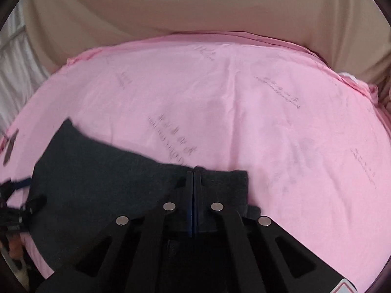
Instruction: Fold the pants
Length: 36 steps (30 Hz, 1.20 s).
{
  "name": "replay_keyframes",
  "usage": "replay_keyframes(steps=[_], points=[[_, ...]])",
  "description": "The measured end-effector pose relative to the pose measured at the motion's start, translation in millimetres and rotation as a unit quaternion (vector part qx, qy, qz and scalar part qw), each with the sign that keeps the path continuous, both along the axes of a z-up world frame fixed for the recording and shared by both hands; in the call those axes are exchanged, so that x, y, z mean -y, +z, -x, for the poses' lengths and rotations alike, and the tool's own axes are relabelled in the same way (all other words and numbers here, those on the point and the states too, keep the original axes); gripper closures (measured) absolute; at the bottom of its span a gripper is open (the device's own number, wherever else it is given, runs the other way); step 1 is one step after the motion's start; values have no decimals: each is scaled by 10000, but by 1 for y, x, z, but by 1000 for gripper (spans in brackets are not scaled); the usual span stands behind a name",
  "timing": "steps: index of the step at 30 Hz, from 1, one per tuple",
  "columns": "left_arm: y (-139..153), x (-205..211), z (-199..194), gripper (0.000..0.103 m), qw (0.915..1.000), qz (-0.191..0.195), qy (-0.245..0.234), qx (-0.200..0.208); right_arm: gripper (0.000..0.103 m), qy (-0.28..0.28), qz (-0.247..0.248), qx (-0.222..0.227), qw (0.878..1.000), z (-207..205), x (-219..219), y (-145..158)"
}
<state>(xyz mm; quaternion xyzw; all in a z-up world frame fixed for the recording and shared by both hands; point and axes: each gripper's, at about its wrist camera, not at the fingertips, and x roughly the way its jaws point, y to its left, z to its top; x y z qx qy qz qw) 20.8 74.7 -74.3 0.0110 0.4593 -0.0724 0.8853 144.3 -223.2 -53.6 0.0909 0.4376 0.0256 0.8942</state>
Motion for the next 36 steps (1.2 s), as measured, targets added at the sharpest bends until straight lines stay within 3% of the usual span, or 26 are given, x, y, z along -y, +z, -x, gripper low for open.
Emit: replay_keyframes(steps=[1, 4, 7, 9, 12, 14, 16, 18, 19, 21, 23, 25, 27, 28, 30, 32, 36], points=[[2, -2, 2, 11, 10000, -20, 17, 30, 103, -76, -142, 177, 9997, 9, 2, 11], [12, -16, 9, 13, 9997, 209, 91, 123, 88, -219, -90, 625, 9978, 49, 1, 37], [17, -33, 11, 12, 9978, 654, 144, 9, 60, -365, -220, 570, 9975, 92, 12, 34], [13, -43, 11, 12, 9942, 1039, 183, -191, 60, -517, -341, 386, 9973, 115, 20, 23], [1, -50, 9, 12, 9855, 1584, 258, -550, 60, -647, -905, 216, 9936, 145, 32, 3], [3, -43, 11, 12, 9881, 1446, 237, -456, 60, -536, -1204, 233, 9910, 147, 28, -4], [4, -31, 12, 12, 9871, 1521, 69, -498, 64, -446, -1176, 350, 9914, 148, 20, -5], [5, -23, 14, 23, 9879, 1467, -98, -494, 82, -400, -707, 327, 9962, 138, 10, -9], [4, -16, 14, 30, 9910, 1222, -177, -510, 92, -463, -529, 218, 9973, 136, 8, -14], [3, -12, 13, 45, 9948, 890, -142, -469, 93, -379, -694, 285, 9965, 143, 7, -7], [3, -16, 16, 45, 9958, 750, -135, -512, 94, -251, -567, 374, 9974, 156, 4, 0], [1, -19, 18, 44, 9962, 719, -194, -456, 93, -333, -431, 60, 9985, 156, 12, -16], [1, -14, 17, 41, 9971, 589, -210, -444, 78, -512, -676, -105, 9963, 158, 24, -30], [2, -13, 16, 40, 9973, 560, -176, -449, 77, -566, -835, -68, 9949, 161, 26, -28], [6, -13, 18, 27, 9966, 655, -113, -478, 71, -635, -696, -20, 9956, 165, 24, -21], [11, -15, 22, 12, 9942, 933, -176, -498, 44, -709, -608, 48, 9956, 164, 24, -17], [1, -15, 18, 9, 9859, 1474, -182, -765, 35, -613, -1065, -88, 9924, 151, 29, -28]])
